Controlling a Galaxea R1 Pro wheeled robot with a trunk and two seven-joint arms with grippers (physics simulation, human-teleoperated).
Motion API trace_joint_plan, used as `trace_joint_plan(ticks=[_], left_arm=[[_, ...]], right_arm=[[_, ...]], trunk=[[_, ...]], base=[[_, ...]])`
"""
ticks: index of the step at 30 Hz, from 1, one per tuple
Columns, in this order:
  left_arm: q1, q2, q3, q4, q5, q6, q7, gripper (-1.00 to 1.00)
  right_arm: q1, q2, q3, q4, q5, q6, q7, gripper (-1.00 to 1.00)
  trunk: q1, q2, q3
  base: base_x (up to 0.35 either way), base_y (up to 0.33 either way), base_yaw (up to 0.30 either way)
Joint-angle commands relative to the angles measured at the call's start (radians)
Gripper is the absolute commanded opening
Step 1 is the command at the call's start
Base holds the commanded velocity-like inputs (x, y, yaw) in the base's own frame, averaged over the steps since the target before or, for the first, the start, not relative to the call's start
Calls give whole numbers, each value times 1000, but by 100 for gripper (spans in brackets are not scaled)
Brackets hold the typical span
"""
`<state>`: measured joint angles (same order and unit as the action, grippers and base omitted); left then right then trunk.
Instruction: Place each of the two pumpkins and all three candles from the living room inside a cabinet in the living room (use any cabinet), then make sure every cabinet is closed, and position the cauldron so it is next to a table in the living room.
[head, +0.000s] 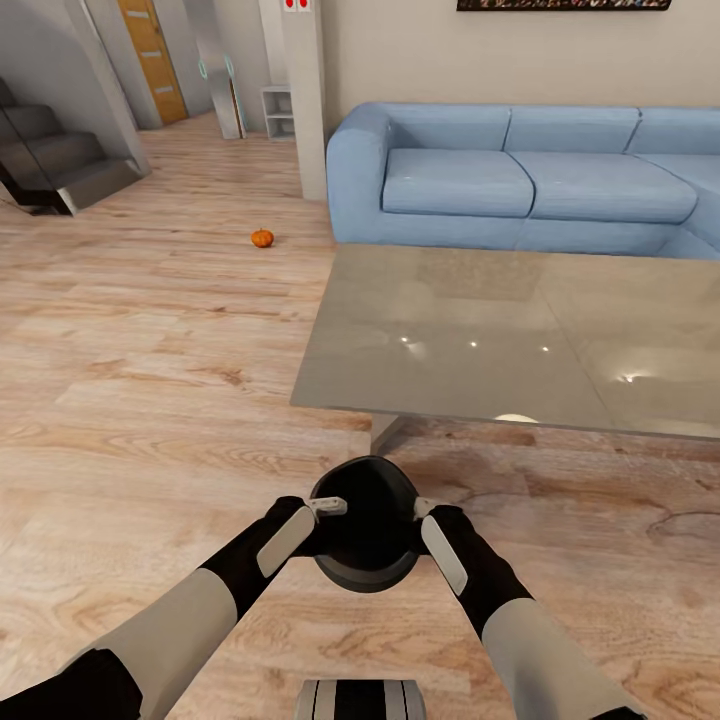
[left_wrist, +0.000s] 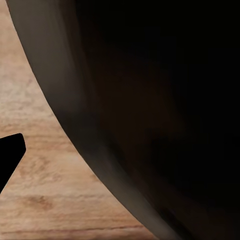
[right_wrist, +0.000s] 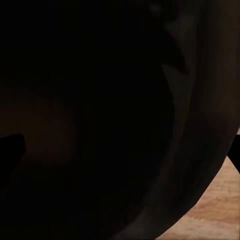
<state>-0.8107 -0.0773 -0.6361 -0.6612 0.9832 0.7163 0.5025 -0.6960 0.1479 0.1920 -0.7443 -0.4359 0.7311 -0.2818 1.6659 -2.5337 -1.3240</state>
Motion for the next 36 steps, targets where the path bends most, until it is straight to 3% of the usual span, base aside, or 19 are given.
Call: trace_joint_plan(ticks=[1, 16, 36], left_arm=[[-1, 1, -4, -2, 11, 0, 10, 100], [-1, 1, -5, -9, 10, 0, 9, 100], [-1, 1, -4, 2, 10, 12, 10, 100]], right_arm=[[0, -1, 3, -1, -11, 2, -10, 100], [0, -1, 3, -1, -11, 2, -10, 100], [0, -1, 3, -1, -11, 2, -10, 100]], trunk=[[0, 0, -1], [0, 0, -1], [-9, 4, 77]], base=[[0, 0, 0], [0, 0, 0], [0, 0, 0]])
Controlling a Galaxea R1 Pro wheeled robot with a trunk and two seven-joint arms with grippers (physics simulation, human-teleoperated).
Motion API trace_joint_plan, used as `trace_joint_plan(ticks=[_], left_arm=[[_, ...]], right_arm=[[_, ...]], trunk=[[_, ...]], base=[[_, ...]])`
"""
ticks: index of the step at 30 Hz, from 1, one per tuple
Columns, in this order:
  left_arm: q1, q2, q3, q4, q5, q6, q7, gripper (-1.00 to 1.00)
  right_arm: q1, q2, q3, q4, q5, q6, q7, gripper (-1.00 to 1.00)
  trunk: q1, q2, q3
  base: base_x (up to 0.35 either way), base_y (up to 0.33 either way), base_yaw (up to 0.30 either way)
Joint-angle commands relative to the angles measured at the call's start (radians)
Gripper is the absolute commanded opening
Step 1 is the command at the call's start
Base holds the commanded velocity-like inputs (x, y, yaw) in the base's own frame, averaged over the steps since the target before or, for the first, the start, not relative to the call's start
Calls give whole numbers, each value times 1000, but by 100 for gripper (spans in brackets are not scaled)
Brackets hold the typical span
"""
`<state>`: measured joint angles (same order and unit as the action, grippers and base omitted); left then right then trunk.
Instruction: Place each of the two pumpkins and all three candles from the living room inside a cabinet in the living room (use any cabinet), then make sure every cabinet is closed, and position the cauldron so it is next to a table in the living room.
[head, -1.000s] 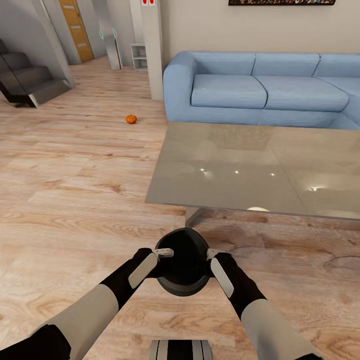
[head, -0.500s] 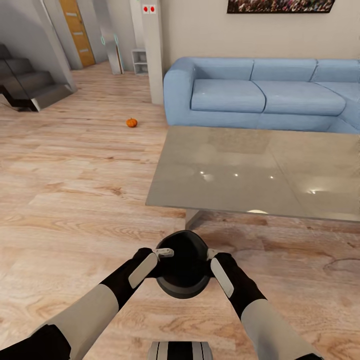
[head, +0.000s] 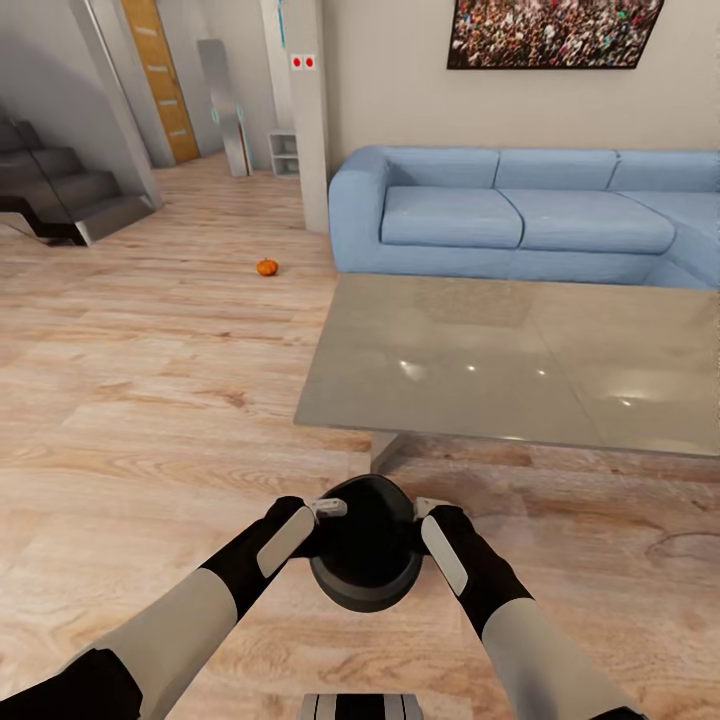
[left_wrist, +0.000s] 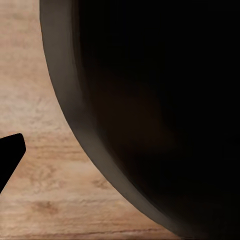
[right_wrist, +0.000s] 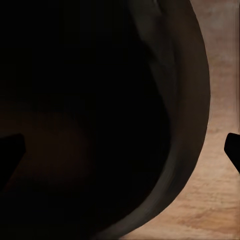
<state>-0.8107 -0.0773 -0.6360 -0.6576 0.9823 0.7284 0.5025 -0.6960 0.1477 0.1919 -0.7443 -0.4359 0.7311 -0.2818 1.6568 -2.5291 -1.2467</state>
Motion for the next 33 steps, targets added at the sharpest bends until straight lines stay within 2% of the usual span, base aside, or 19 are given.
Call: trace_joint_plan(ticks=[1, 10, 26, 33], left_arm=[[-1, 1, -4, -1, 10, 0, 10, 100], [-1, 1, -4, -2, 8, 1, 10, 100], [-1, 1, -7, -6, 8, 2, 10, 100], [-1, 1, -7, -8, 7, 2, 10, 100]], right_arm=[[0, 0, 3, -1, -10, 2, -10, 100], [0, 0, 3, -1, -10, 2, -10, 100], [0, 1, 3, -1, -10, 1, -10, 100], [0, 1, 4, -1, -10, 1, -10, 100]], trunk=[[-1, 0, 3], [-5, 2, 38], [-12, 6, 100], [-15, 7, 127]], base=[[-11, 0, 0], [-126, 0, 0], [-12, 0, 0], [-133, 0, 0]])
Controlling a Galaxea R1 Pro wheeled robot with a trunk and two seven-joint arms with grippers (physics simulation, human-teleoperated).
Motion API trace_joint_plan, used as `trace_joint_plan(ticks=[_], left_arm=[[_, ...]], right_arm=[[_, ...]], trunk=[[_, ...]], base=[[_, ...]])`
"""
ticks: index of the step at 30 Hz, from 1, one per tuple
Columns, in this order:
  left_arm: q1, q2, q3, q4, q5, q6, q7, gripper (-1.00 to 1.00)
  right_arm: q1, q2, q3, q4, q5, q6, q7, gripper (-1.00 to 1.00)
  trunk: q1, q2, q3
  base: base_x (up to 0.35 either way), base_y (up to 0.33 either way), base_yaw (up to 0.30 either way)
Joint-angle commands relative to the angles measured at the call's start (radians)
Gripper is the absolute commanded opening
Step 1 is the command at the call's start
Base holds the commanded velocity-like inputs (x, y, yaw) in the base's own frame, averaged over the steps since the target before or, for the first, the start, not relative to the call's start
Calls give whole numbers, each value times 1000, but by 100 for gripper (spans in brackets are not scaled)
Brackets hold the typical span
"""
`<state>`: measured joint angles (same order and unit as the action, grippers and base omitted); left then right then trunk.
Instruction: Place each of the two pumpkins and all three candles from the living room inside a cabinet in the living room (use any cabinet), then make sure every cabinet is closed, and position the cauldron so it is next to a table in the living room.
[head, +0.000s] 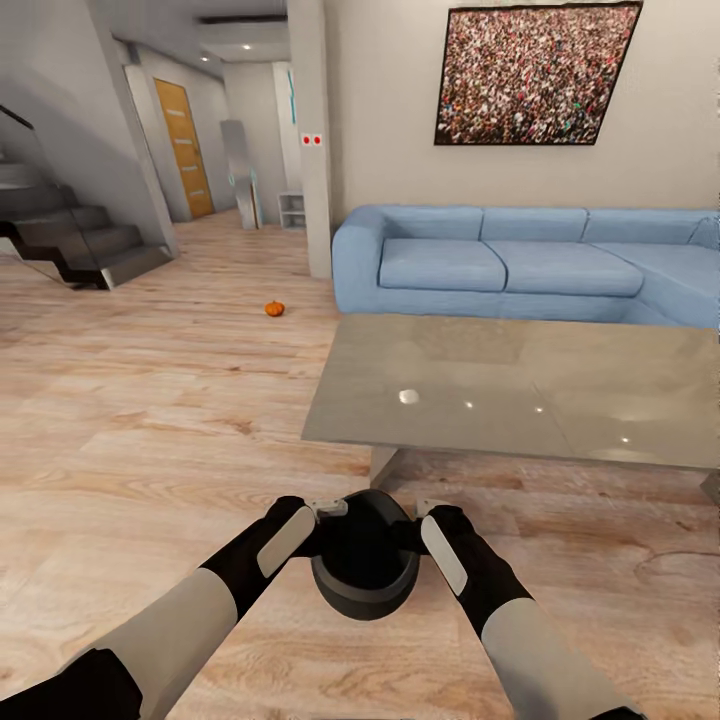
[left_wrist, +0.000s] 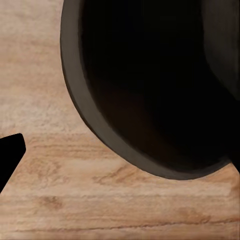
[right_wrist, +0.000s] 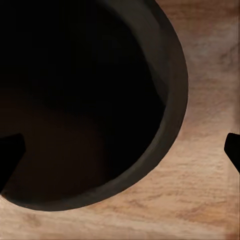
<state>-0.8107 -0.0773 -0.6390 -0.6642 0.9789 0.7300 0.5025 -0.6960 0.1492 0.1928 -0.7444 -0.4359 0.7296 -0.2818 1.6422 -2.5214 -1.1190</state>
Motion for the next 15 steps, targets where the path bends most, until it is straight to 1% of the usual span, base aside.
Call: trace_joint_plan(ticks=[1, 15], left_arm=[[-1, 1, -4, -1, 11, 0, 10, 100], [-1, 1, -6, -3, 10, 0, 10, 100]], right_arm=[[0, 0, 3, -1, -10, 2, -10, 100], [0, 0, 3, -2, -10, 2, -10, 100]], trunk=[[-1, 0, 3], [-7, 3, 57]], base=[[-67, 0, 0], [-14, 0, 0]])
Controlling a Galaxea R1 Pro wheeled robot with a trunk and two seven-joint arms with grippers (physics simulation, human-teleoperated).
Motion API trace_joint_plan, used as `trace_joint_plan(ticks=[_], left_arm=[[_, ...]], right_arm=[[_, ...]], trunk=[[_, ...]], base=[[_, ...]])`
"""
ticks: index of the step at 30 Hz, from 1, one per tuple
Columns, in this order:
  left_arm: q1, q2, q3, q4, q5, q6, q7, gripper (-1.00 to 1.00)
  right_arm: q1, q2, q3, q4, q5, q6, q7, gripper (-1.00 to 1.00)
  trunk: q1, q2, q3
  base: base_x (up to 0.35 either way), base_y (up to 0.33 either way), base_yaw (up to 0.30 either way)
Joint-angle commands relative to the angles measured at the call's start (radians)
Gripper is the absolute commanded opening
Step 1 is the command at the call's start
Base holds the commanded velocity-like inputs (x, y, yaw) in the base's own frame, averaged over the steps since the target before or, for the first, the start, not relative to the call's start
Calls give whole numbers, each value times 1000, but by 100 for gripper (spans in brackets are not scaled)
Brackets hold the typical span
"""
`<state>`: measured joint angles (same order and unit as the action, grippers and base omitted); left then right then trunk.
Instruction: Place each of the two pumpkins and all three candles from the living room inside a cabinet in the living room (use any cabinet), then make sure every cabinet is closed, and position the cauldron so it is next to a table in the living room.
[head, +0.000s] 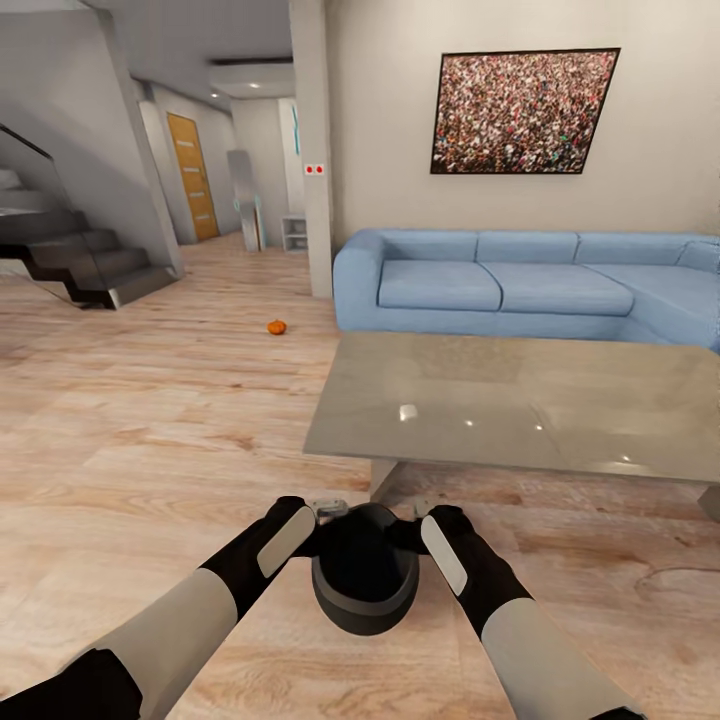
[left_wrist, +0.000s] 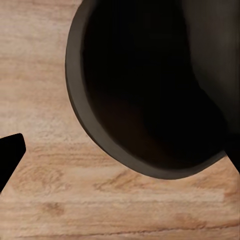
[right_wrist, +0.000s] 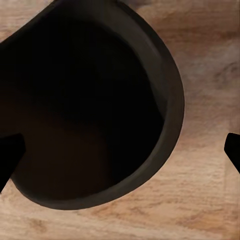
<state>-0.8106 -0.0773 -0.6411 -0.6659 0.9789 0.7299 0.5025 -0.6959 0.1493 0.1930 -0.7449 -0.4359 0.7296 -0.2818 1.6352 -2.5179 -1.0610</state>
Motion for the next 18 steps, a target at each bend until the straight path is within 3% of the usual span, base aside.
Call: trace_joint_plan(ticks=[1, 7, 18], left_arm=[[-1, 1, -5, -1, 11, 0, 10, 100], [-1, 1, -7, -1, 11, 0, 10, 100], [-1, 1, -7, 0, 11, 0, 11, 100]], right_arm=[[0, 0, 3, -1, -10, 3, -10, 100], [0, 0, 2, -2, -10, 2, -10, 100], [0, 0, 2, -4, -10, 2, -10, 100]], trunk=[[-1, 0, 3], [-3, 1, 26], [-8, 4, 69]], base=[[0, 0, 0], [-3, 0, 0], [-123, 0, 12]])
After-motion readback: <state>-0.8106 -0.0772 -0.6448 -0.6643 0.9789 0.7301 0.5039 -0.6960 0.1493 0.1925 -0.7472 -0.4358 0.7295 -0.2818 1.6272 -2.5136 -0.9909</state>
